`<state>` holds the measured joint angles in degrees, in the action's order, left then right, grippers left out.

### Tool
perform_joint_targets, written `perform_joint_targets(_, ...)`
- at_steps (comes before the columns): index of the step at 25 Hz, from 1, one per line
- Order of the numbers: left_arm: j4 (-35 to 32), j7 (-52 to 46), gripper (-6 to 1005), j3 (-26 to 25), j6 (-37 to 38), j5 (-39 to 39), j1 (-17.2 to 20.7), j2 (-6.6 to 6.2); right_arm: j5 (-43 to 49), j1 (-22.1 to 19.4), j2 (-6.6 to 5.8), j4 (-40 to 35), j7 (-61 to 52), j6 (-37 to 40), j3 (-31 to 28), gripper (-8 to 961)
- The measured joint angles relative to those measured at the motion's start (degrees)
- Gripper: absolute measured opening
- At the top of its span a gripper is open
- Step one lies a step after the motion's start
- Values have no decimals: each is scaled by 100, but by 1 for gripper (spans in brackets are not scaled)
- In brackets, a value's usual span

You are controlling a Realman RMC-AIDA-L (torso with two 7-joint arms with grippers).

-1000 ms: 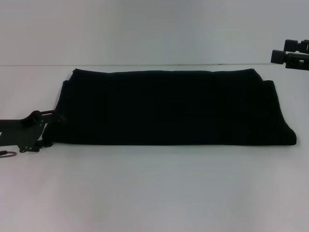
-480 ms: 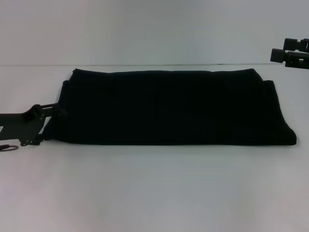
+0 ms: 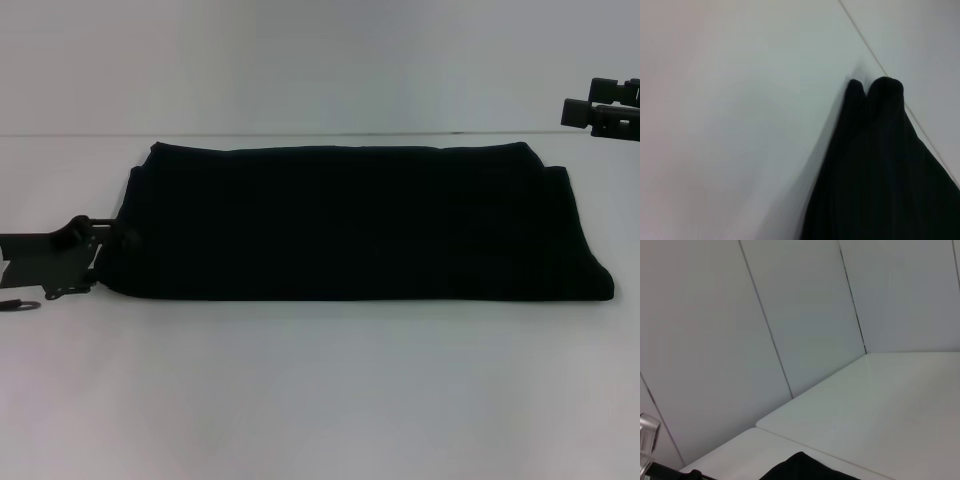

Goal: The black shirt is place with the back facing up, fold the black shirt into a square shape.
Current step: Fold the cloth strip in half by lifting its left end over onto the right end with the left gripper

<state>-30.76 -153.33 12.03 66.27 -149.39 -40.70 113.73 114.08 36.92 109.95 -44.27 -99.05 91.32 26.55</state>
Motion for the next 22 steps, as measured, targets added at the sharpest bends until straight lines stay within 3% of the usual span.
perform_joint_targets(11,0,247,402,24,12,-54,14,0,-80,-22,0,4,9,3,0,900)
perform_joint_targets(16,-31,289,165,141,-39,-65,47,12,-88,-22,3,18,45,2,0,900)
perform_joint_targets(22,-110,439,117,161,-57,-125,87,26,-122,-26,40,35,62,-32,0,900)
